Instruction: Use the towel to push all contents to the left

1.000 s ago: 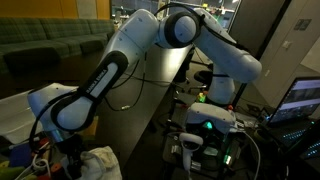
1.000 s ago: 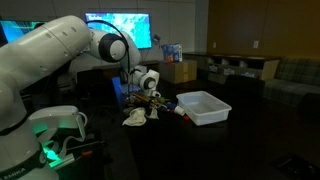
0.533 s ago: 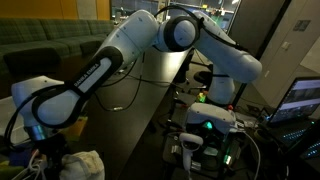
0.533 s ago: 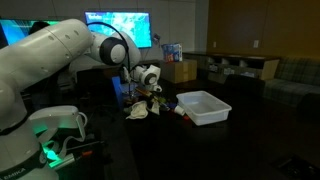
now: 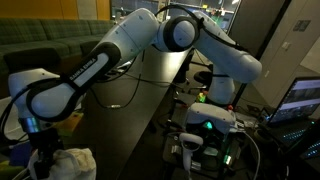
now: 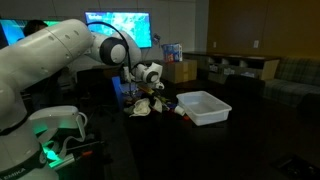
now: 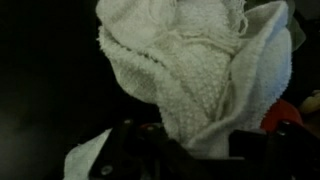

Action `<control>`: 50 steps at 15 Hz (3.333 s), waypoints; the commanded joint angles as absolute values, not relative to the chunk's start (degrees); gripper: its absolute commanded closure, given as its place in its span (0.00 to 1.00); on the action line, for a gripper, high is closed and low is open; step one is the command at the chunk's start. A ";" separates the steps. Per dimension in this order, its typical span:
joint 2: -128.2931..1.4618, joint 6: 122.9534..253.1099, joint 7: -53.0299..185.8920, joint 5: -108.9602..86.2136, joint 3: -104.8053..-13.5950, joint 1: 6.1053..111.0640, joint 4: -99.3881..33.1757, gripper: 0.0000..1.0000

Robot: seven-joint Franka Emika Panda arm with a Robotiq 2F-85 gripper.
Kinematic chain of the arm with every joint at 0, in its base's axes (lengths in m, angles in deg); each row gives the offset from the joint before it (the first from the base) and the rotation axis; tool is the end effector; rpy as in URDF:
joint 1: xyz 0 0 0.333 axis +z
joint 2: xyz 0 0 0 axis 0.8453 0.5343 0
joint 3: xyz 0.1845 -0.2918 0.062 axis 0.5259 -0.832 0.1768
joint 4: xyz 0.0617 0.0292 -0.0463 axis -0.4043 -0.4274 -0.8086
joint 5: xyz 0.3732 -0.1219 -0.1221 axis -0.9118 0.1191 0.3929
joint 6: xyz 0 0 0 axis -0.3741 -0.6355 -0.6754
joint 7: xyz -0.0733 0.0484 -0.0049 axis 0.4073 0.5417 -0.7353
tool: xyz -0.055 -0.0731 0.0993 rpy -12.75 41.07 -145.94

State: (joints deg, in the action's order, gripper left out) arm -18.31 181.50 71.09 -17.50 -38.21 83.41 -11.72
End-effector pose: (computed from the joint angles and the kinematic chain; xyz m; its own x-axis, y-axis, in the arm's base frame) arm 0.6111 0.4918 0.0981 0.8361 0.5444 -0.0677 0.5039 -0.8109 -0.2974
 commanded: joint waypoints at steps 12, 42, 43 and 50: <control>-24.61 185.34 67.13 -16.94 -48.39 74.07 -24.87 0.99; -17.93 209.41 38.16 -16.50 -63.11 81.98 -25.96 0.99; -17.54 209.32 38.23 -16.42 -62.84 82.38 -25.36 0.99; -14.90 208.43 35.83 -15.76 -64.06 86.42 -20.63 0.99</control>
